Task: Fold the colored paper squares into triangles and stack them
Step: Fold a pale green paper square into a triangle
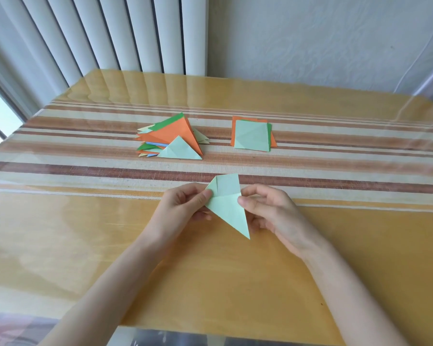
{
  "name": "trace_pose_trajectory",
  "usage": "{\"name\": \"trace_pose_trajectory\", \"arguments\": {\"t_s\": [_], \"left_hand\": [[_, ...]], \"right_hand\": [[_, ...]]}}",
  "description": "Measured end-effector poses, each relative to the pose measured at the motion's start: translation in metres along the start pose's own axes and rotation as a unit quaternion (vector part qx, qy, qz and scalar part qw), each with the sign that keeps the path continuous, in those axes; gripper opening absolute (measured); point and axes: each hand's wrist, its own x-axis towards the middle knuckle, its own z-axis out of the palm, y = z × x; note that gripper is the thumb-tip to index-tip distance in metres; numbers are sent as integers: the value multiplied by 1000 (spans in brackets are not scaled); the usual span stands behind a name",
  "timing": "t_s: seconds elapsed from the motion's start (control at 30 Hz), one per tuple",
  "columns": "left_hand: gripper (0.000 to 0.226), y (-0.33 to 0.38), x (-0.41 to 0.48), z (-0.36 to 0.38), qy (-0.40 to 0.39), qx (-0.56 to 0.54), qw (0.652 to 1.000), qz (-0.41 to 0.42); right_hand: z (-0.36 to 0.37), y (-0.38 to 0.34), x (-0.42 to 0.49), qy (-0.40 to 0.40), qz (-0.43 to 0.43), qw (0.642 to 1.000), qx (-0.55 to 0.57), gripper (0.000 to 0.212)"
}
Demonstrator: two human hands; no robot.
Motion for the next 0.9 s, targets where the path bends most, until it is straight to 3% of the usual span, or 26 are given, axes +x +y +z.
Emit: {"name": "trace_pose_trajectory", "arguments": {"t_s": [0.13, 0.3, 0.43, 0.7, 0.9], "left_hand": [[20, -4, 3, 2, 9, -43, 999, -3], [18, -5, 6, 1, 3, -69, 998, -2], [17, -3, 9, 2, 0, -87, 996, 2], [15, -3, 10, 0, -8, -143, 990, -10], [13, -5, 11, -2, 2, -127, 992, 0]], "right_hand": [[4, 1, 2, 94, -87, 992, -5, 33], [9, 4, 2, 27, -94, 994, -44, 35], [12, 6, 6, 61, -112, 991, -28, 53], [9, 6, 8, 27, -128, 991, -4, 14], [7, 10, 9, -4, -119, 993, -21, 24]]}}
